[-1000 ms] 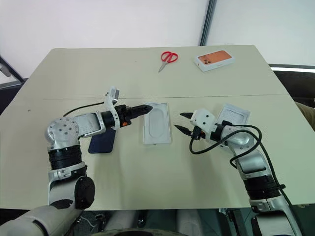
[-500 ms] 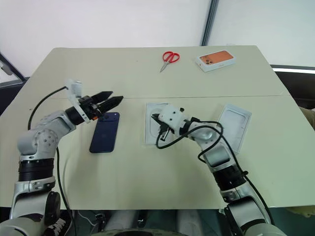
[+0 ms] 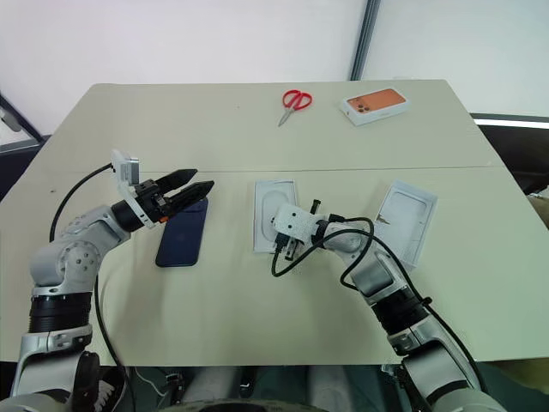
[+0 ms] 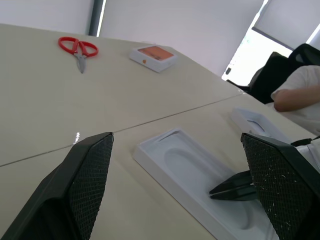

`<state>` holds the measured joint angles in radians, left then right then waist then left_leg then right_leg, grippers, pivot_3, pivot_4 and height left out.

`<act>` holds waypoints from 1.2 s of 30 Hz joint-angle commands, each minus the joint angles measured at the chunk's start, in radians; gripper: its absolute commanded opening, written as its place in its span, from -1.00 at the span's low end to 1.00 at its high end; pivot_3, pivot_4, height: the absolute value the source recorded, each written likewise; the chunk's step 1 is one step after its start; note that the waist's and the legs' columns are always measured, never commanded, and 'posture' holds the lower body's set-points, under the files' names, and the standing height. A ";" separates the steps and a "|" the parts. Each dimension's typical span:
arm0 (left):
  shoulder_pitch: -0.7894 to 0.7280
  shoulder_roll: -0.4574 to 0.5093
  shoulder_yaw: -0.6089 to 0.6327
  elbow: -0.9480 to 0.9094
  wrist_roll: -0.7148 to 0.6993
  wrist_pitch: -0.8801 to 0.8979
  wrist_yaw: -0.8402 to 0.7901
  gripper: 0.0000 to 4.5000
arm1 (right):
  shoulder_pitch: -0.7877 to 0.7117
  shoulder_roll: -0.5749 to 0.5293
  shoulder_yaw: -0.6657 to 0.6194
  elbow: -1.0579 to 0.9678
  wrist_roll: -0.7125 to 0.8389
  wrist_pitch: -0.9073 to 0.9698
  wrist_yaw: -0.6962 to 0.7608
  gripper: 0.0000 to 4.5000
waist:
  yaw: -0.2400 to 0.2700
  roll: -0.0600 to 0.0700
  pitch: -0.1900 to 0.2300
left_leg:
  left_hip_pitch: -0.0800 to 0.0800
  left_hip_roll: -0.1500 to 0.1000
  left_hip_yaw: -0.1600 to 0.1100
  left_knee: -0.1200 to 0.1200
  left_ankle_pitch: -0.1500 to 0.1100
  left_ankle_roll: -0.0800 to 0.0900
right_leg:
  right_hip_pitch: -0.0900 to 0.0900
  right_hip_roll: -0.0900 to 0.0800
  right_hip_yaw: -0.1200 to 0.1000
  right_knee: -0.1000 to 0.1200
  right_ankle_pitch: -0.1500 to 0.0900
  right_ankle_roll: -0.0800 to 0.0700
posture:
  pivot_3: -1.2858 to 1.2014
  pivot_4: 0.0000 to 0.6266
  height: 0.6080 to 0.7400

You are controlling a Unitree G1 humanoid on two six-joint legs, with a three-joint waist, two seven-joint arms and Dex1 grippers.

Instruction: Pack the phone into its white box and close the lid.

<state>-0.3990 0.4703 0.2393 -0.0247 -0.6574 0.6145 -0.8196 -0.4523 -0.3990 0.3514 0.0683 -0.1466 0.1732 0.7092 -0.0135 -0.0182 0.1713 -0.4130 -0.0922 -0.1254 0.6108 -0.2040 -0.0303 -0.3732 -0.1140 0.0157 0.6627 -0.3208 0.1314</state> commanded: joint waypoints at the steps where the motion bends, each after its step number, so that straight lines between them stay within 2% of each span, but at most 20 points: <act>1: -0.016 0.002 -0.006 -0.034 -0.007 -0.023 -0.004 0.93 | 0.000 0.045 -0.063 -0.084 0.104 0.071 0.012 -0.97 | -0.001 0.000 0.000 | 0.000 0.000 0.000 0.000 0.000 0.000 | 0.000 0.000 0.000 0.000 0.000 0.000 | 0.03 -0.52 1.00; 6: 0.000 0.014 -0.021 -0.030 0.002 -0.037 -0.017 0.93 | 0.016 0.015 -0.069 -0.134 0.109 0.090 0.031 -0.97 | -0.002 0.000 0.000 | 0.000 0.000 0.000 -0.001 0.000 0.000 | -0.001 0.000 0.000 0.000 0.000 0.000 | 0.03 -0.52 1.00; 9: 0.019 0.038 -0.027 -0.033 0.005 -0.026 -0.036 0.93 | 0.006 0.034 -0.103 -0.164 0.157 0.107 0.022 -0.97 | -0.004 0.000 0.000 | 0.000 0.000 0.000 -0.001 0.000 0.000 | -0.001 0.000 0.000 0.000 0.000 0.000 | 0.03 -0.52 1.00; 16: 0.010 0.143 0.028 0.043 -0.051 0.177 -0.009 0.93 | -0.028 0.061 -0.111 -0.191 0.200 0.088 0.026 -0.97 | -0.005 0.001 0.000 | 0.000 0.000 0.000 -0.002 0.000 0.000 | -0.002 0.001 0.000 0.000 0.000 0.000 | 0.03 -0.52 1.00; 17: 0.015 0.184 0.042 0.061 -0.068 0.223 -0.031 0.93 | -0.043 0.077 -0.102 -0.182 0.200 0.094 0.023 -0.97 | -0.005 0.000 0.001 | 0.000 0.000 0.000 -0.002 0.000 0.000 | -0.002 0.000 0.001 0.000 0.000 0.000 | 0.03 -0.52 1.00; 21: 0.038 0.355 0.067 0.200 -0.046 0.306 -0.100 0.93 | -0.141 0.179 -0.023 -0.050 0.134 0.043 -0.020 -0.97 | -0.031 0.000 0.001 | 0.000 0.001 0.000 -0.006 0.001 -0.002 | -0.005 0.001 0.001 0.001 0.000 0.000 | 0.03 -0.52 1.00; 24: 0.000 0.394 0.086 0.300 -0.070 0.380 -0.112 0.93 | -0.205 0.238 0.030 0.038 0.091 0.018 -0.029 -0.97 | -0.029 0.000 0.001 | 0.000 0.001 0.000 -0.012 0.004 -0.005 | -0.013 0.001 0.002 0.002 0.000 -0.001 | 0.03 -0.52 1.00; 26: -0.006 0.405 0.085 0.343 -0.056 0.383 -0.122 0.93 | -0.243 0.276 0.063 0.102 0.060 -0.002 -0.043 -0.97 | -0.030 0.000 0.001 | 0.000 0.001 -0.001 -0.014 0.004 -0.006 | -0.014 0.001 0.002 0.002 0.000 -0.001 | 0.03 -0.52 1.00; 30: 0.005 0.420 0.041 0.358 -0.061 0.517 -0.124 0.93 | -0.338 0.330 0.147 0.262 -0.018 -0.018 -0.037 -0.97 | -0.032 0.000 0.000 | 0.000 0.001 0.000 -0.014 0.005 -0.007 | -0.015 0.002 0.003 0.003 0.001 -0.001 | 0.03 -0.52 1.00; 34: -0.004 0.397 0.046 0.364 -0.105 0.650 -0.132 0.93 | -0.375 0.362 0.178 0.318 -0.019 0.062 0.034 -0.97 | -0.031 -0.001 0.000 | 0.000 0.001 -0.001 -0.014 0.005 -0.007 | -0.016 0.002 0.003 0.004 0.001 -0.002 | 0.03 -0.52 1.00; 36: 0.015 0.392 -0.008 0.344 -0.065 0.660 -0.105 0.93 | -0.377 0.364 0.221 0.350 -0.056 0.090 0.064 -0.97 | -0.033 -0.001 0.000 | 0.000 0.001 -0.001 -0.014 0.005 -0.007 | -0.016 0.002 0.003 0.004 0.001 -0.002 | 0.03 -0.52 1.00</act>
<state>-0.3997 0.8624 0.2739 0.3318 -0.7369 1.2403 -0.9353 -0.8119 -0.0500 0.5460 0.4119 -0.1862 0.2477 0.7506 -0.0460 -0.0189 0.1712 -0.4131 -0.0907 -0.1259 0.5964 -0.1989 -0.0377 -0.3887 -0.1120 0.0187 0.6665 -0.3202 0.1298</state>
